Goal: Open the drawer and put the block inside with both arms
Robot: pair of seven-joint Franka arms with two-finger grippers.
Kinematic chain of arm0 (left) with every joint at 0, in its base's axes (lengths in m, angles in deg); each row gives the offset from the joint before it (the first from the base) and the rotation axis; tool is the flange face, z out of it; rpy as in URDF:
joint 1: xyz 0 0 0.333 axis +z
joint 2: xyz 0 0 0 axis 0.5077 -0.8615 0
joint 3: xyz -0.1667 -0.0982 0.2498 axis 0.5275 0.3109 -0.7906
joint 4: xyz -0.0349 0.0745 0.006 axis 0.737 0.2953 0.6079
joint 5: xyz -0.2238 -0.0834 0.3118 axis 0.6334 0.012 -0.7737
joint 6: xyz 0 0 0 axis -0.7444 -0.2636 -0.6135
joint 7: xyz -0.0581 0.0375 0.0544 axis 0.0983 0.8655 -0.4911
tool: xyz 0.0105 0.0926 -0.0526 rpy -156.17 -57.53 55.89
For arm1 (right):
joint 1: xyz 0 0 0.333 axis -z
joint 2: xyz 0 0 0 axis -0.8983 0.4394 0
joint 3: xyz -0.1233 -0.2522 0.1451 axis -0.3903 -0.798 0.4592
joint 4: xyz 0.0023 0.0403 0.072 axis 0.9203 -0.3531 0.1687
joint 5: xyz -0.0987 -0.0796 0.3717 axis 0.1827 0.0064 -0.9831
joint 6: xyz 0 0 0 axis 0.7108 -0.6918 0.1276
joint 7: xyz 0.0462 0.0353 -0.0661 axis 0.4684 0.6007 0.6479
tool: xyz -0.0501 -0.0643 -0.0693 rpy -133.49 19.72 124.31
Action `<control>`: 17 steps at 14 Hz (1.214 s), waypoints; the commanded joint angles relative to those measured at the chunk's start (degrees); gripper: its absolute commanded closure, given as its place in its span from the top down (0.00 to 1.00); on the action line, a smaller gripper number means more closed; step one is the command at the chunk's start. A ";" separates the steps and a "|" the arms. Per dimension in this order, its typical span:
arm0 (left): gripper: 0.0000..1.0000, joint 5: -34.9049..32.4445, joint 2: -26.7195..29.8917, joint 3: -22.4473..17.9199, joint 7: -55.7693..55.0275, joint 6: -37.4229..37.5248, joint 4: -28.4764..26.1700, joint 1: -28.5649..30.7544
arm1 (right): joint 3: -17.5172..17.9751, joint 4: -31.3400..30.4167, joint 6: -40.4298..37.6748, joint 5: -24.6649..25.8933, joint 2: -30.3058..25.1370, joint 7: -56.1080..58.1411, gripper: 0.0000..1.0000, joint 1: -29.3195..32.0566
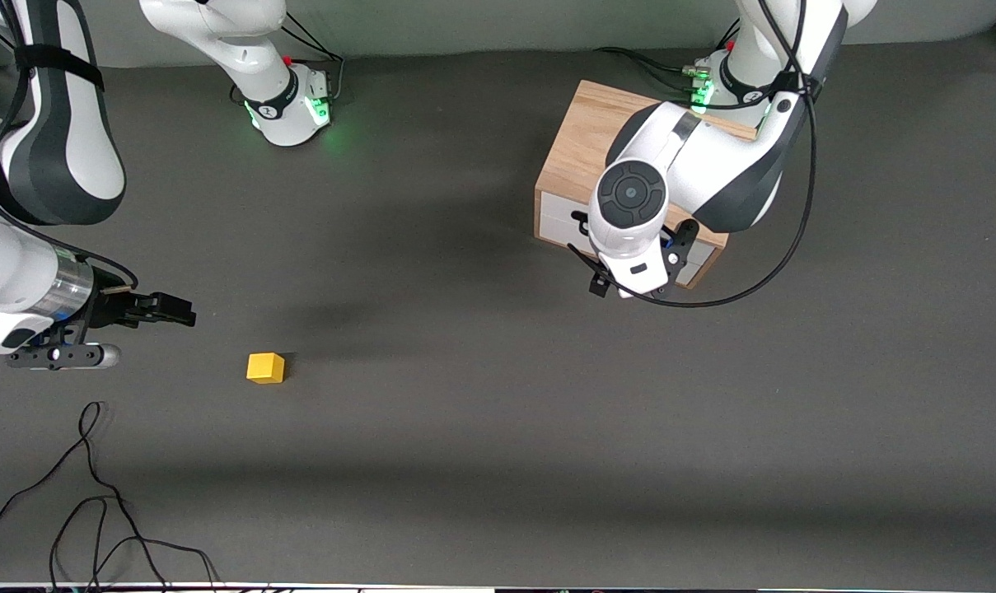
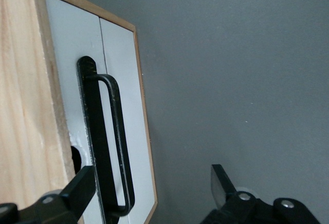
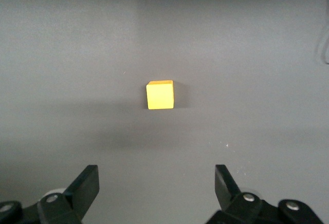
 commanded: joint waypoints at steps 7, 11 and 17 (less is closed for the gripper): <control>1.00 -0.21 -0.97 -0.12 -0.16 -6.85 -7.63 -0.10 | 0.28 -4.84 10.78 0.86 3.60 -1.08 1.00 -0.96; 1.00 0.05 -3.26 -0.12 -0.24 -7.47 -7.63 -0.71 | 0.28 -5.63 13.25 0.86 5.44 -1.17 1.00 -0.96; 1.00 -0.39 -4.49 -0.12 -0.16 -7.74 -5.44 -0.72 | 0.11 -5.63 15.44 1.30 8.08 -1.08 1.00 -0.87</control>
